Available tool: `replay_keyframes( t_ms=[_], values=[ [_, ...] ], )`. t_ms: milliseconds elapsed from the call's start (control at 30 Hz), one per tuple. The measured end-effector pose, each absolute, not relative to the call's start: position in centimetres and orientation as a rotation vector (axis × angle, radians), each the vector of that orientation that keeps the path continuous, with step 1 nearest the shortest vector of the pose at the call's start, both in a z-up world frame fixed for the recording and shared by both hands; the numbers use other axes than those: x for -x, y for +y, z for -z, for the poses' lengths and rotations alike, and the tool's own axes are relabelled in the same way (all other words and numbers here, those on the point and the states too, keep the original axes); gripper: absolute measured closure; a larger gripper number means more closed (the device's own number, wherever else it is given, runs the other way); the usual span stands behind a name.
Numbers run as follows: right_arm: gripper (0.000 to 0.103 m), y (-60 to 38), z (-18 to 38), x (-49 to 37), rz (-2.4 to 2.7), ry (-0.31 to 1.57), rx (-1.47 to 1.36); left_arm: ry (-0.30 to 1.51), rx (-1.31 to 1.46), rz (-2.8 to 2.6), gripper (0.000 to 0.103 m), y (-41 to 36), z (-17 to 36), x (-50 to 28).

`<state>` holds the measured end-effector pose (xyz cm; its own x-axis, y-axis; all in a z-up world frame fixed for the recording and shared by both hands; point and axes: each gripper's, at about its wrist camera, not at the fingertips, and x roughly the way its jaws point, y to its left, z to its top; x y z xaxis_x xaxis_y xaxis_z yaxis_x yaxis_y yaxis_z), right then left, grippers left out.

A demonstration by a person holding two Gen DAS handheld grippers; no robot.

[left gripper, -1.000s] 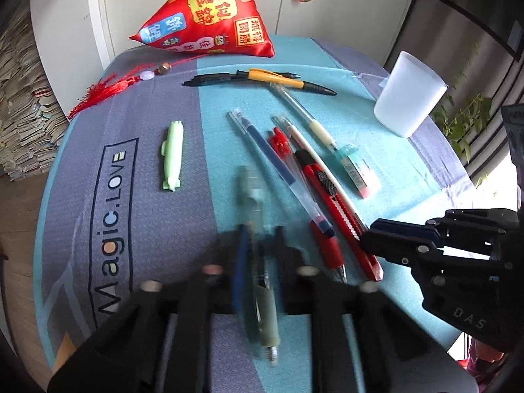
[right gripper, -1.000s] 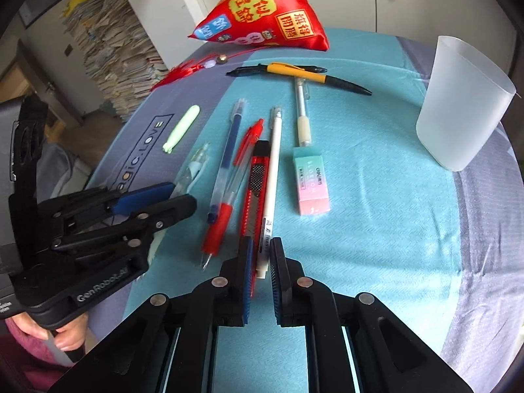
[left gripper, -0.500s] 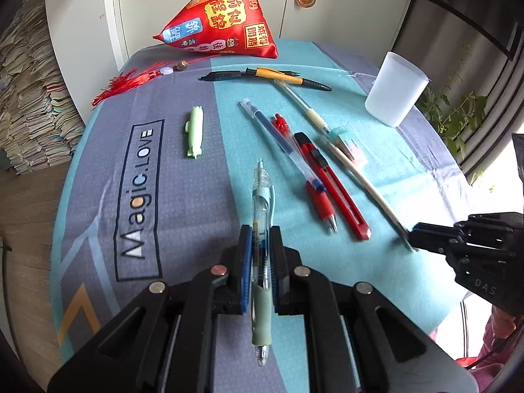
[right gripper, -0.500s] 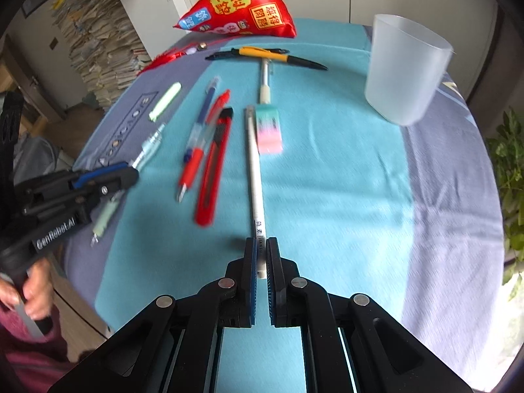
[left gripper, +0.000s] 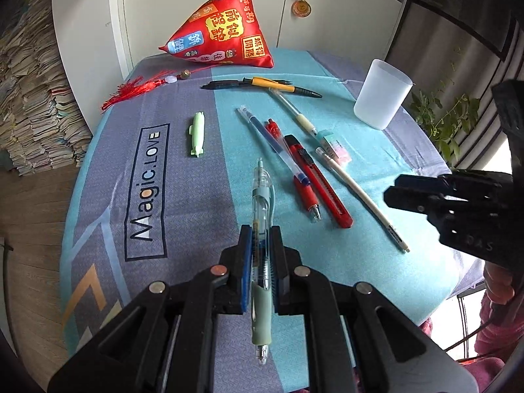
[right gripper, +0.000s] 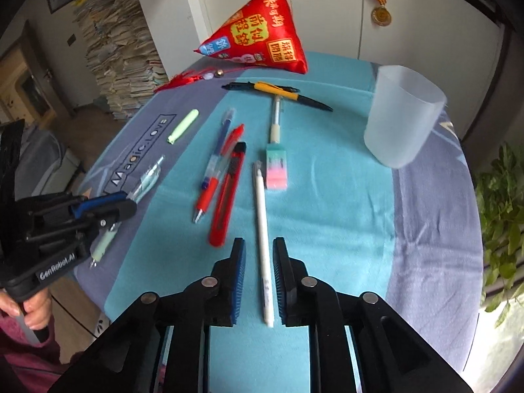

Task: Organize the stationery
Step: 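Lift both held pens and carry them toward the frosted cup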

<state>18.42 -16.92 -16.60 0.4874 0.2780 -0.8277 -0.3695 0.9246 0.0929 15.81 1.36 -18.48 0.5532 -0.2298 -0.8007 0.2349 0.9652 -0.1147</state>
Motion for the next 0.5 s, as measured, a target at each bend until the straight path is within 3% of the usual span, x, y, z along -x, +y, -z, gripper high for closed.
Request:
replay_keyframes(
  t_ms=[100,500],
  values=[
    [0.075,-15.2,17.2,-21.0,-0.415,1.008,0.126,0.94,0.002,0.276,0.095,1.6,18.5,-16.1],
    [0.078,-13.0,20.1,-25.5,-0.345,1.073,0.188,0.952,0.027,0.297,0.095,2.2,19.6,-18.6]
  ],
)
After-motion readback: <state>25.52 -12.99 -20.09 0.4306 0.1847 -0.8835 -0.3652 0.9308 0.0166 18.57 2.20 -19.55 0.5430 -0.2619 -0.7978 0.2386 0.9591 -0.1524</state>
